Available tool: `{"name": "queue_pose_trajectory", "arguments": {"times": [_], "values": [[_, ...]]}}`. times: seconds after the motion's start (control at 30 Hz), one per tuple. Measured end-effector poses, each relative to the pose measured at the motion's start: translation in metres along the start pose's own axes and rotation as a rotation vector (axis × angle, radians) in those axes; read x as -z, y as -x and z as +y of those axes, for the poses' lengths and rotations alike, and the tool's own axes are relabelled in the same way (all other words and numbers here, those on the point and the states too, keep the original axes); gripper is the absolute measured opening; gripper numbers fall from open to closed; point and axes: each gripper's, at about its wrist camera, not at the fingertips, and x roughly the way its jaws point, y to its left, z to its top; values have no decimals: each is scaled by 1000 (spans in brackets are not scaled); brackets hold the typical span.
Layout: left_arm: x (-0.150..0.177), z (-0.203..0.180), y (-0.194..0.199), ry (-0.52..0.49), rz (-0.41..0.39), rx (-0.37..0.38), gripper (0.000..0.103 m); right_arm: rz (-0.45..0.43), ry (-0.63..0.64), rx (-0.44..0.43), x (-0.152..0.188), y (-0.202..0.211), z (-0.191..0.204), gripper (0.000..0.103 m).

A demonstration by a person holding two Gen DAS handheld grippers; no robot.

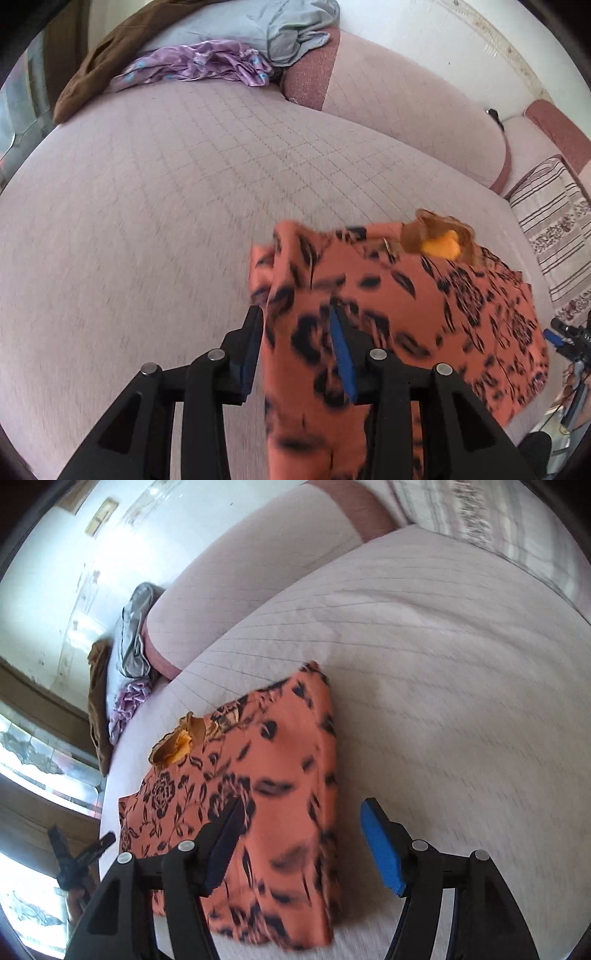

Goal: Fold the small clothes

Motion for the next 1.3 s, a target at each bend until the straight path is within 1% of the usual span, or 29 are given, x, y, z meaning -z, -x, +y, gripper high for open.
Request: {"name": "queue_pose_trajectory", "arguments": {"times": [0.03, 0.1, 0.2, 0.27, 0.3, 0.33, 0.37, 0.43, 0.5, 0.53, 0.6, 0.67, 0.73, 0.77, 0.8, 0.83, 0.87, 0.9, 0.93, 0.97, 1.0, 1.03, 1.1, 1.13, 1.17, 1.2, 1.23, 1.27, 1.3], "values": [[-7, -7, -8, 3, 1, -8, 38, -4, 16, 17, -8, -4, 3, 70], [-14, -6, -13, 13, 0, -3, 38, -6, 44, 45, -18, -8, 9, 70], [-18, -8, -23, 6, 7, -18, 38, -16, 55, 69, -38, -31, 21, 70], [-19, -11, -28, -13, 6, -38, 38, 1, 51, 86, -47, -47, 21, 66], [-21, -14, -33, -23, 8, -52, 18, 23, 64, 95, -50, -58, 22, 50], [-21, -15, -35, -39, 15, -67, 1, 43, 81, 113, -52, -65, 25, 23], [-21, -16, -33, -48, 8, -73, 3, 58, 103, 148, -52, -71, 29, 20], [-22, -21, -16, -69, -62, -76, 2, 24, 152, 196, -51, -67, 43, 7], [-21, -25, 8, -85, -141, -71, 2, -56, 211, 220, -50, -45, 62, 7], [-23, -26, 19, -87, -179, -63, 2, -77, 233, 222, -50, -37, 69, 7], [-26, -27, 28, -83, -216, -53, 2, -128, 294, 225, -55, -22, 87, 7], [-32, -27, 17, -78, -214, -79, 3, -163, 304, 219, -67, -20, 95, 7], [-33, -21, -10, -61, -153, -123, 3, -154, 291, 233, -80, -37, 91, 7], [-32, -16, -24, -48, -123, -138, 5, -148, 286, 258, -83, -52, 84, 7], [-30, -12, -45, -39, -61, -154, 6, -121, 278, 260, -84, -68, 76, 10], [-27, -9, -60, -33, -2, -157, 7, -52, 246, 254, -83, -89, 62, 11], [-25, -7, -57, -26, -32, -147, 7, 17, 196, 265, -81, -107, 47, 12], [-25, -7, -52, -23, -39, -140, 7, -4, 163, 246, -75, -109, 37, 13], [-25, -6, -45, -14, -42, -125, 9, -25, 157, 234, -74, -105, 36, 16], [-25, -5, -35, -4, -50, -124, 15, -31, 146, 223, -72, -99, 37, 20], [-24, -5, -26, 2, -61, -127, 22, -26, 151, 217, -70, -92, 38, 33], [-22, -5, -14, 7, -82, -120, 25, -39, 170, 232, -68, -81, 42, 49], [-11, -10, 13, -1, -138, -103, 38, -109, 179, 246, -63, -54, 48, 69], [-5, -15, 25, -15, -157, -94, 41, -150, 174, 235, -60, -39, 52, 70], [4, -23, 38, -36, -177, -77, 46, -176, 167, 206, -55, -24, 57, 70], [13, -31, 47, -55, -192, -66, 49, -181, 158, 135, -46, -10, 66, 70], [21, -37, 54, -75, -201, -54, 50, -166, 155, 73, -37, -3, 72, 70], [35, -48, 62, -107, -210, -28, 53, -139, 151, -2, -27, 1, 78, 71], [43, -55, 63, -129, -213, -11, 58, -106, 140, -84, -14, 0, 79, 75]]}}
